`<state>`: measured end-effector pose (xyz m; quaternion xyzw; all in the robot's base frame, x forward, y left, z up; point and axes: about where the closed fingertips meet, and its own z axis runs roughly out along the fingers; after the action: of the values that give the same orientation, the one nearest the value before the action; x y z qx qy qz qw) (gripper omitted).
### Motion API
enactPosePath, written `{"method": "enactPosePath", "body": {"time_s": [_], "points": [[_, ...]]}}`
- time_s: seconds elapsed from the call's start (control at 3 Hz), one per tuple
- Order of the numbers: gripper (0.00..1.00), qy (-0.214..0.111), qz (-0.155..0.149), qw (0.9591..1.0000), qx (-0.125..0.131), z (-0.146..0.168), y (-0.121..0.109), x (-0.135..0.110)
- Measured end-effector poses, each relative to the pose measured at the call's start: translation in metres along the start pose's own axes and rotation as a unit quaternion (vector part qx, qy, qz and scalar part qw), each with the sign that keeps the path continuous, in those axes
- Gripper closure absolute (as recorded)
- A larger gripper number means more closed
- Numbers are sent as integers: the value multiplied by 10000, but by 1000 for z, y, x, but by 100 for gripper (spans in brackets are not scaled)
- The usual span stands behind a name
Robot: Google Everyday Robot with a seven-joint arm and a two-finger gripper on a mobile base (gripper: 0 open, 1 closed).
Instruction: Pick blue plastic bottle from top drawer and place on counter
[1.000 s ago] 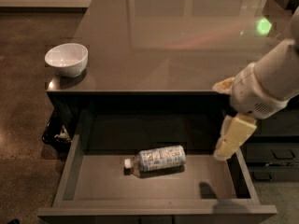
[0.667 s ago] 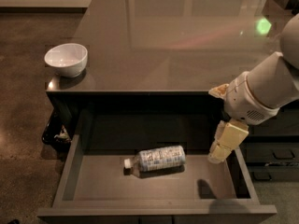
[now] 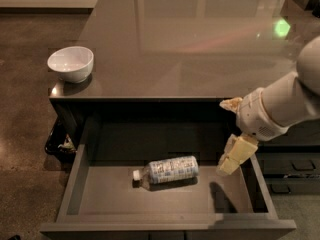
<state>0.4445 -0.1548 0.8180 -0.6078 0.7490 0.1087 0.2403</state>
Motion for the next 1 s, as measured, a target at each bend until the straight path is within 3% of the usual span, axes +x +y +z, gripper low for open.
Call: {"method": "enactPosePath", "body": {"time_s": [0.33, 0.67, 1.0], "points": [[0, -896, 150, 9959, 53, 61, -16, 24], [0, -1445, 184, 9893, -9, 119, -24, 42], [0, -1445, 184, 9893, -9, 119, -24, 42]]}}
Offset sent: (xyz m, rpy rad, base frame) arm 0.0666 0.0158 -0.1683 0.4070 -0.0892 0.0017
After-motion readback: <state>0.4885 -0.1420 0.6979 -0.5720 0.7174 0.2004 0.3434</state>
